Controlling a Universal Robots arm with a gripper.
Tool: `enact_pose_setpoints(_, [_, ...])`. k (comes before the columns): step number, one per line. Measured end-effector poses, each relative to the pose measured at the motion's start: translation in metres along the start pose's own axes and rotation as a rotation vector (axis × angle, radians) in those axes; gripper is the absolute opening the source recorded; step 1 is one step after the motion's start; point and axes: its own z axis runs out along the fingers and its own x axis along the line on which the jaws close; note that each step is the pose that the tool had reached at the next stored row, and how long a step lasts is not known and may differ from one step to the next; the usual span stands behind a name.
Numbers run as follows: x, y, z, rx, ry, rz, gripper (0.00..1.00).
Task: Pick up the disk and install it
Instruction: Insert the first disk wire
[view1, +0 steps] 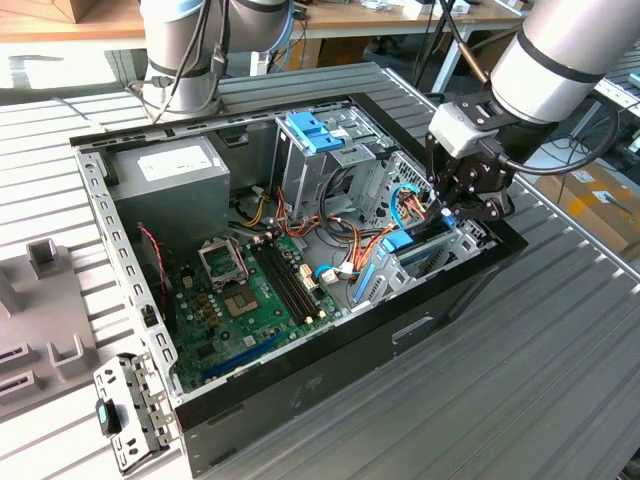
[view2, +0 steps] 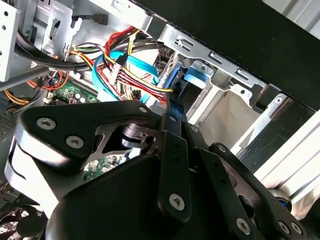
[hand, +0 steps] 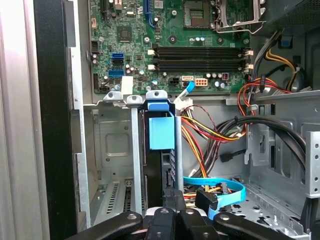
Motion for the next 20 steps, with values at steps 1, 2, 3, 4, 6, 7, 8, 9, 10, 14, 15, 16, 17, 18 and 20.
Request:
enact_pose_setpoints(1, [0.0001,-0.0001,0.001,-0.0011,0.0005,0.0,0.11])
enact_pose_setpoints(2, [0.0002,-0.0001,0.0012,-0.0012,0.0002,0.0,0.11])
enact_pose_setpoints(3, [0.0003,-0.0002,0.0014,-0.0012,-0.0002,0.0,0.11])
enact_pose_setpoints(4, [0.0004,-0.0002,0.0013,-0.0012,-0.0006,0.0,0.11])
enact_pose_setpoints(6, [-0.0001,-0.0005,-0.0029,-0.0012,-0.0016,0.0,0.11])
enact_pose_setpoints(7, [-0.0006,-0.0008,-0.0073,-0.0012,-0.0004,0.0,0.11])
enact_pose_setpoints(8, [-0.0008,-0.0014,-0.0094,-0.0013,-0.0006,0.0,0.11])
enact_pose_setpoints(9, [-0.001,-0.003,-0.0112,-0.0013,-0.0009,0.0,0.11])
enact_pose_setpoints(10, [-0.0012,-0.0048,-0.012,-0.0012,-0.0009,0.0,0.11])
enact_pose_setpoints(14, [-0.0026,-0.0173,-0.0184,-0.0012,-0.0005,0.0,0.11])
enact_pose_setpoints(15, [-0.003,-0.0204,-0.0206,-0.0013,-0.0006,0.0,0.11])
enact_pose_setpoints(16, [-0.0032,-0.022,-0.022,-0.0013,-0.0008,0.0,0.11])
enact_pose_setpoints(17, [-0.0033,-0.0232,-0.0232,-0.0013,-0.0008,0.0,0.11])
enact_pose_setpoints(18, [-0.0035,-0.0245,-0.0245,-0.0013,-0.0008,0.0,0.11])
enact_pose_setpoints(20, [-0.0037,-0.0253,-0.0259,-0.0013,-0.0011,0.0,0.11])
